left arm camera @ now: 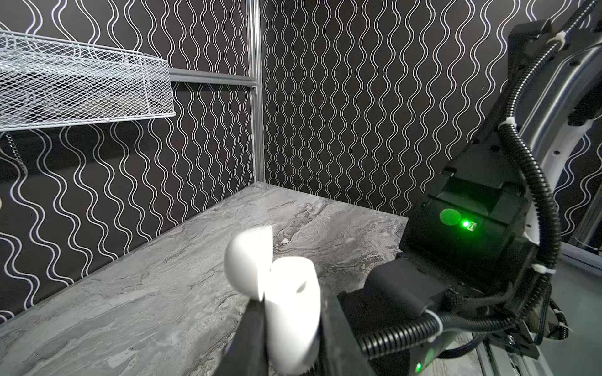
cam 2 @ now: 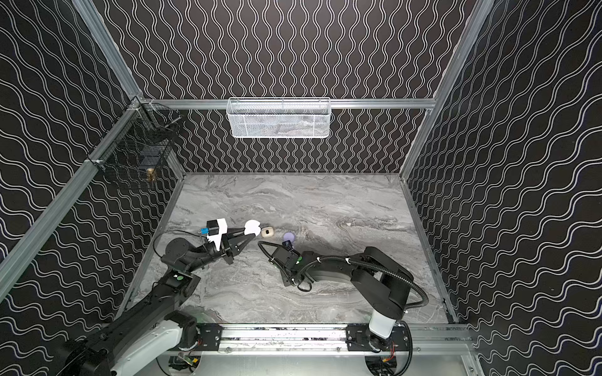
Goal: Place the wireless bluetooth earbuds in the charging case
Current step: 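Lower the right gripper and close on a white earbud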
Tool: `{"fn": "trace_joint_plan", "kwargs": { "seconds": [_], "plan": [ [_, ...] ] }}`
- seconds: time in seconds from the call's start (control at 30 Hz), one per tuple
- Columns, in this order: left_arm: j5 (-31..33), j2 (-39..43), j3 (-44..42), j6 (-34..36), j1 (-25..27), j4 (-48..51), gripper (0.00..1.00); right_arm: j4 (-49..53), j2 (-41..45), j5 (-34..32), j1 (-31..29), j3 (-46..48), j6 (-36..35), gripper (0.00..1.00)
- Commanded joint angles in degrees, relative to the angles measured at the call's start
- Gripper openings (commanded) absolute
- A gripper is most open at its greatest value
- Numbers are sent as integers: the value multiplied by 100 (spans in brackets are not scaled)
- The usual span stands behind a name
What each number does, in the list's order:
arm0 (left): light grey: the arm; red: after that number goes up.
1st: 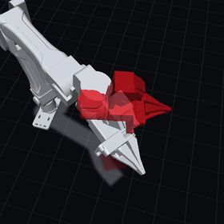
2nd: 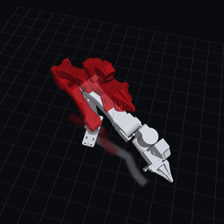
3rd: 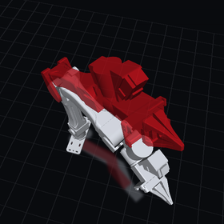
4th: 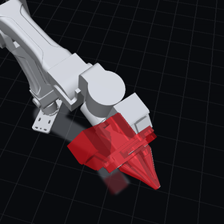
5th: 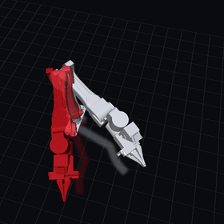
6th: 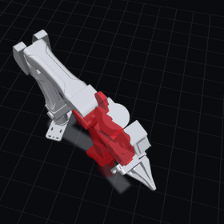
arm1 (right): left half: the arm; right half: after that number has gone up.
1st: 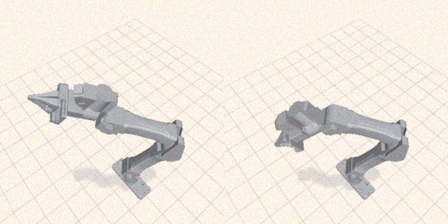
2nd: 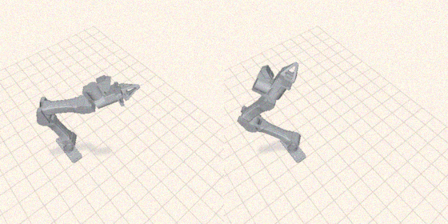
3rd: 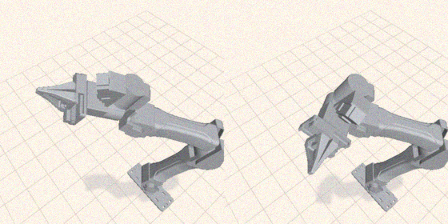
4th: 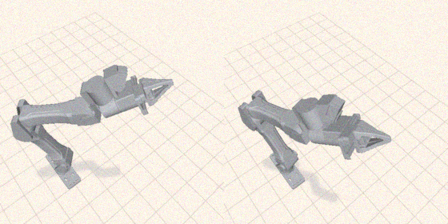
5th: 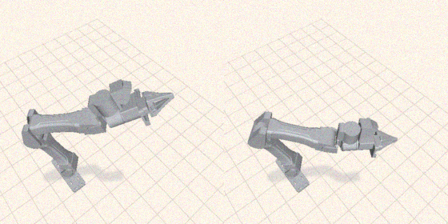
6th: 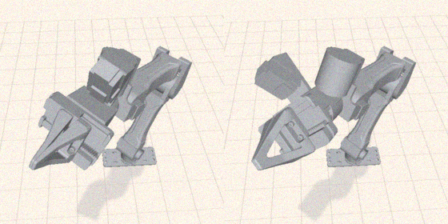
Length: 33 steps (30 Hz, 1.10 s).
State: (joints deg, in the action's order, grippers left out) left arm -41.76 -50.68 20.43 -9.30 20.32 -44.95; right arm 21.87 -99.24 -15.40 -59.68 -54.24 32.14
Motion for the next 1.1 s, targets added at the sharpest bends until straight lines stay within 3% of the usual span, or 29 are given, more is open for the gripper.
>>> {"fn": "trace_joint_plan", "kwargs": {
  "seconds": [0.0, 0.37, 0.7, 0.87, 1.07],
  "plan": [
    [-87, -11, 33, -116, -2, -234, 0, 99, -77, -18, -9, 27, 95, 39],
    [-112, 5, 36, -150, -4, -281, 0, -143, 45, 79, -9, 191, 232, 26],
    [-161, 58, 47, -269, -1, -363, 0, -872, 660, 338, -7, 798, 381, 19],
    [-204, -8, 86, -405, -6, -542, 0, -1350, 1382, 284, 92, 1187, 391, 16],
    [-527, -438, 17, -847, 0, -1697, 0, -1451, 2861, -346, 185, 1009, 54, 16]
  ]
}}
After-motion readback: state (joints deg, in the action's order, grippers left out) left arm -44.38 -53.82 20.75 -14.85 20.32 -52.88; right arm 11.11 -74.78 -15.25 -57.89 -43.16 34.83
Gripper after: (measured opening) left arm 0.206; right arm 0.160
